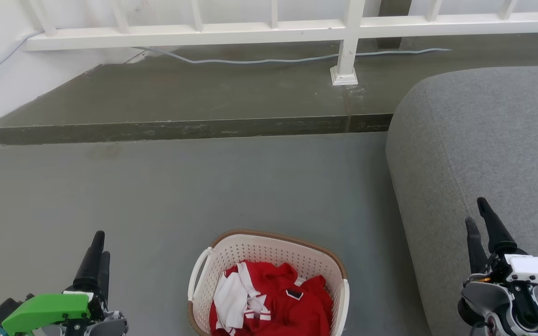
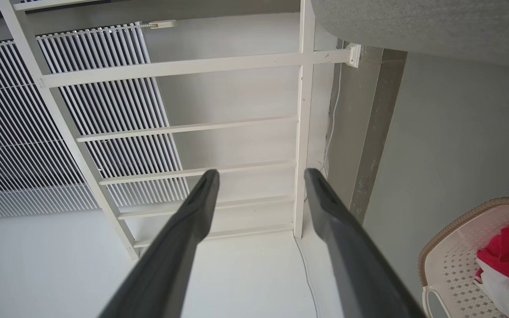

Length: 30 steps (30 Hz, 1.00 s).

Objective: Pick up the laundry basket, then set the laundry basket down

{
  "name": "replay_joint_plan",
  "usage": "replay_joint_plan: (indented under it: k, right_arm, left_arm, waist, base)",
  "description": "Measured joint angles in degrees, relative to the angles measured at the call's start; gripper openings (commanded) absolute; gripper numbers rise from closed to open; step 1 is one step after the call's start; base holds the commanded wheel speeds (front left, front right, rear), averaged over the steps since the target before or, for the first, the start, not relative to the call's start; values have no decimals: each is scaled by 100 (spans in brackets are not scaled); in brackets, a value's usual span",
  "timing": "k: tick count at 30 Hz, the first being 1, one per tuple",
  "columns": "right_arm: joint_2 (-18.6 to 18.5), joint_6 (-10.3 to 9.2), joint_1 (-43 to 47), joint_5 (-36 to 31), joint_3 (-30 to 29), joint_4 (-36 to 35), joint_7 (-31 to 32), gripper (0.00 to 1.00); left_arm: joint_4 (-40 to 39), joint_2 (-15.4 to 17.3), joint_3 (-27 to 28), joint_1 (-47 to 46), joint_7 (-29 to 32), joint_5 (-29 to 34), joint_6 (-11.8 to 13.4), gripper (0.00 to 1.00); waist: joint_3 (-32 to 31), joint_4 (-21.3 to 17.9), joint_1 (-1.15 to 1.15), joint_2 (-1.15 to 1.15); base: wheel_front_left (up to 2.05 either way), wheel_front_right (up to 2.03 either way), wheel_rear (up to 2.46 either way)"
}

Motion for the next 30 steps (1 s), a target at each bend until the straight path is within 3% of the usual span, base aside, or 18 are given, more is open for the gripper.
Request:
replay_joint_plan:
  k: [16,30]
  right_arm:
    - [-220,0,-32,-657,352,-319,-346,100]
    - [-584,2,-116,-1871,1009,-388,-743,100]
  left_arm:
    - [-233,90,-292,-7,-303,949,0,100]
    - [-458,114,-448,-12,-556,2615,5,100]
  waist:
    - [24,-24,0,0]
    - [24,-51,0,0]
  base:
    - [0,0,0]
    - [0,0,0]
